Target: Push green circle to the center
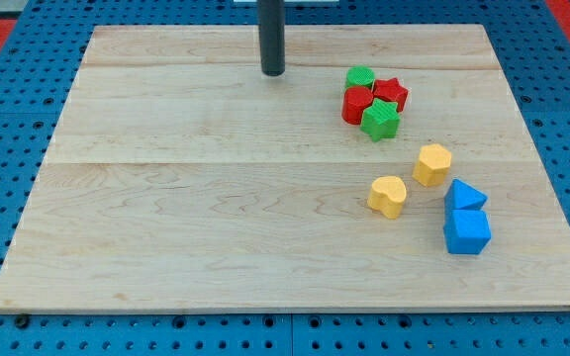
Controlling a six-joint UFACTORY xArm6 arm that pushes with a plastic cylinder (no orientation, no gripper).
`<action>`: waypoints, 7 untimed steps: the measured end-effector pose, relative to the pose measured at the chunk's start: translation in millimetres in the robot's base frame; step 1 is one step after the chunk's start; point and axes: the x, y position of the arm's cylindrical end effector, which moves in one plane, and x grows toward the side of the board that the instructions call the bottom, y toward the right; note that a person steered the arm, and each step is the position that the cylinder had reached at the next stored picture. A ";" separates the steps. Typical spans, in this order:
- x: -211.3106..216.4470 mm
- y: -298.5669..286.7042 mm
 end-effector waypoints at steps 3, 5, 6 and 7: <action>-12.6 131.4; 23.6 139.8; 37.0 127.5; 37.0 95.9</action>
